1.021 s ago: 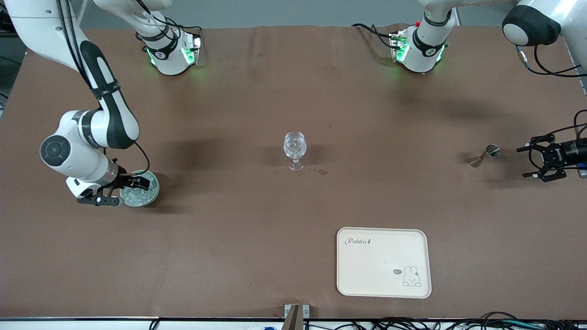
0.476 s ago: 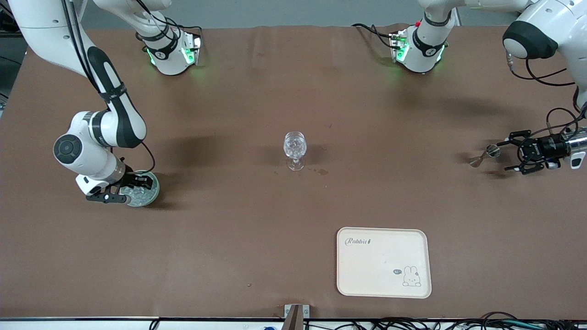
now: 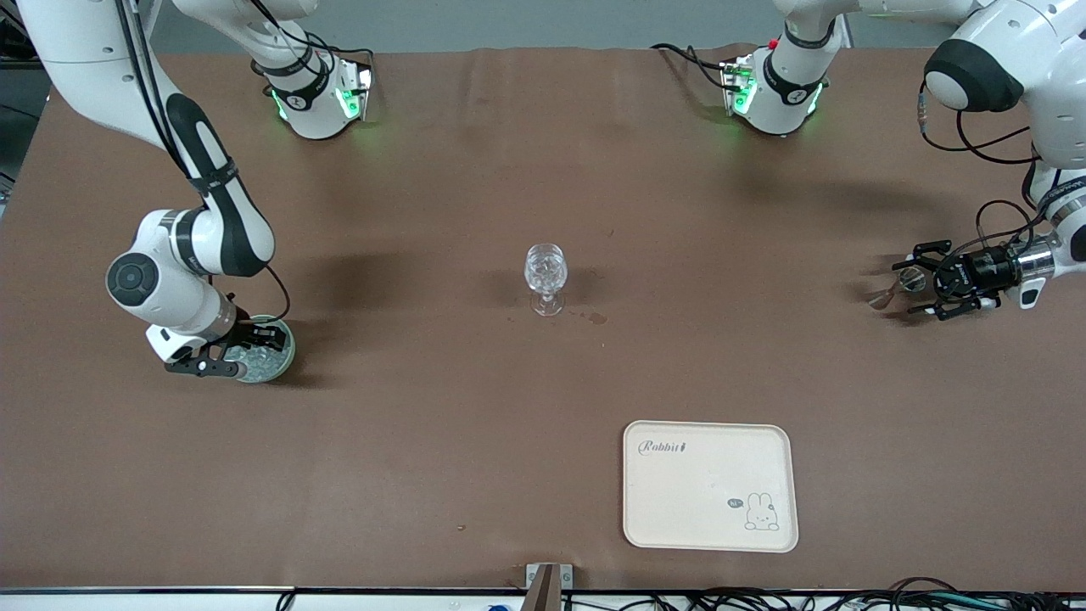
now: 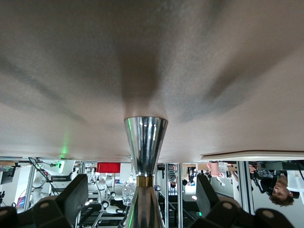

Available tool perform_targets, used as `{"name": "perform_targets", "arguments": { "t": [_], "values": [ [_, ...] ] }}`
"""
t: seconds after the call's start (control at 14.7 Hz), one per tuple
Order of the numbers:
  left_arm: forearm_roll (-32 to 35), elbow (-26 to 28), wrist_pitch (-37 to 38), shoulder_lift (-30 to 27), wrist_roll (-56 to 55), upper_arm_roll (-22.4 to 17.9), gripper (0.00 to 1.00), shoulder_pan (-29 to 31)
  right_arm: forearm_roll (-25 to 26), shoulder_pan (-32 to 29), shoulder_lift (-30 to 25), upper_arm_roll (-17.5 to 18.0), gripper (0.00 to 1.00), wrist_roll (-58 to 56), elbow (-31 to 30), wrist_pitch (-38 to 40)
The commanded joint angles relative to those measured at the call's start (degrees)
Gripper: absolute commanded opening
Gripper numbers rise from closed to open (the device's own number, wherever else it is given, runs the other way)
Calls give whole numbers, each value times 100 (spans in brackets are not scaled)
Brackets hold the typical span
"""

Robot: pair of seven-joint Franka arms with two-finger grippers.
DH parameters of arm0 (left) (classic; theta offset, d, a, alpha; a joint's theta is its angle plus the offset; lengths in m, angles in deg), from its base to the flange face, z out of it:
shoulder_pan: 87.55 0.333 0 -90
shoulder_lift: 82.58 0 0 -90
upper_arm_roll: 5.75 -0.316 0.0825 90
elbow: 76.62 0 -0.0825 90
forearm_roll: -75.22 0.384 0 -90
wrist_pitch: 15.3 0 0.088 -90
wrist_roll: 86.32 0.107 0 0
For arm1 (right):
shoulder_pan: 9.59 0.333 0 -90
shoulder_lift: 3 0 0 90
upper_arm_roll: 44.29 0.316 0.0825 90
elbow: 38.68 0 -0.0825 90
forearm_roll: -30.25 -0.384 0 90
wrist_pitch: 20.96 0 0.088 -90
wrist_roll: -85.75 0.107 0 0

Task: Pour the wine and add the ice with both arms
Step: 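Grasp an ice cube with the right gripper while the left gripper grasps the jigger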

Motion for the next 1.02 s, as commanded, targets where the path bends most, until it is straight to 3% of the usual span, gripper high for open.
{"name": "perform_targets", "arguments": {
  "t": [0.0,0.34,0.48,0.61,0.68,0.75,0.95],
  "values": [
    [-217,212,63,-38,165,12,99,-26,31,-64,14,14,64,-56,-85,-106],
    [-411,327,63,-38,209,12,73,-113,23,-125,23,14,64,-259,-94,-124],
    [-411,327,63,-29,209,12,62,-105,22,-108,32,14,63,-259,-295,-534],
    [-428,327,54,-29,130,12,40,-113,22,-99,23,14,63,-241,-419,-704],
    [-463,327,54,-29,130,12,23,-105,22,-82,23,23,63,-189,-410,-678],
    [-490,327,63,-29,139,12,14,-79,22,-73,15,23,62,-171,-393,-617],
    [-499,335,54,-29,139,12,14,-52,5,-73,6,23,55,-162,-270,-292]
  ]
}}
